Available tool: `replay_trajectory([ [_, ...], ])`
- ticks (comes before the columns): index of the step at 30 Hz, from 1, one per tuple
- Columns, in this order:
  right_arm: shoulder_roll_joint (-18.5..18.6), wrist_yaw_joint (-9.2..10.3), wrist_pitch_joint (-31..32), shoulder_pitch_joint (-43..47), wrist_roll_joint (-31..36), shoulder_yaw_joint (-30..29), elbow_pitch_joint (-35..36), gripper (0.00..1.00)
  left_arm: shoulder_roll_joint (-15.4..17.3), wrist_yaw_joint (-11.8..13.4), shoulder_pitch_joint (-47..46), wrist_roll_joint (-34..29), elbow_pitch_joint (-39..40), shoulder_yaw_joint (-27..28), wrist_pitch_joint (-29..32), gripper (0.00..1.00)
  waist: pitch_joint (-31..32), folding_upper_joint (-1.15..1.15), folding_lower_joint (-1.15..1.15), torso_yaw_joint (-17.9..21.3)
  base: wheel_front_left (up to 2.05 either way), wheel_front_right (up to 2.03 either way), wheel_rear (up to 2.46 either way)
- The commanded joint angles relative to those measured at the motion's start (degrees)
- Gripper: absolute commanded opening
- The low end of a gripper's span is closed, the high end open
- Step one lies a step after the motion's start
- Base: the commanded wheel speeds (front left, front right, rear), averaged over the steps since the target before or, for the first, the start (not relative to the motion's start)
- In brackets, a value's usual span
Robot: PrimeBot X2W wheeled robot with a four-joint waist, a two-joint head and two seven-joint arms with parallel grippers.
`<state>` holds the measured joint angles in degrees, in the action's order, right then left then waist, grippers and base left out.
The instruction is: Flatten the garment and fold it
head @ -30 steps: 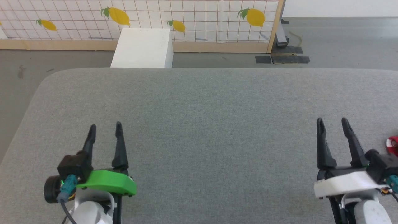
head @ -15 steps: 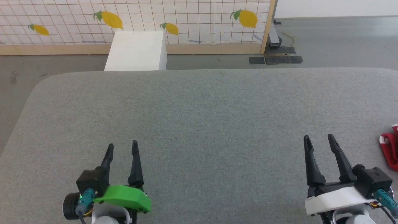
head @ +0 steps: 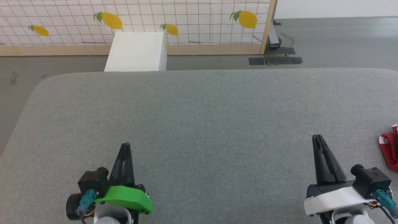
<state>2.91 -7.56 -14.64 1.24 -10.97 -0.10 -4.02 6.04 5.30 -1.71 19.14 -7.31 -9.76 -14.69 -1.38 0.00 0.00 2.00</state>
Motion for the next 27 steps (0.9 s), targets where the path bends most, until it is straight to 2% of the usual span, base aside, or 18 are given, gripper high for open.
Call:
replay_trajectory([
  [1,0.0,0.00,0.1,0.0,0.1,0.0,0.0,0.00,0.0,0.0,0.0,-0.2,0.1,0.1,0.1,0.00,0.0,0.00,0.00,0.0,0.00,0.00,0.00],
  [27,0.0,0.02,3.1,-0.3,2.3,0.0,0.9,0.00,-0.7,-1.1,0.4,-4.1,1.6,2.1,3.1,0.00,0.3,0.00,0.00,-0.4,0.00,0.00,0.00],
])
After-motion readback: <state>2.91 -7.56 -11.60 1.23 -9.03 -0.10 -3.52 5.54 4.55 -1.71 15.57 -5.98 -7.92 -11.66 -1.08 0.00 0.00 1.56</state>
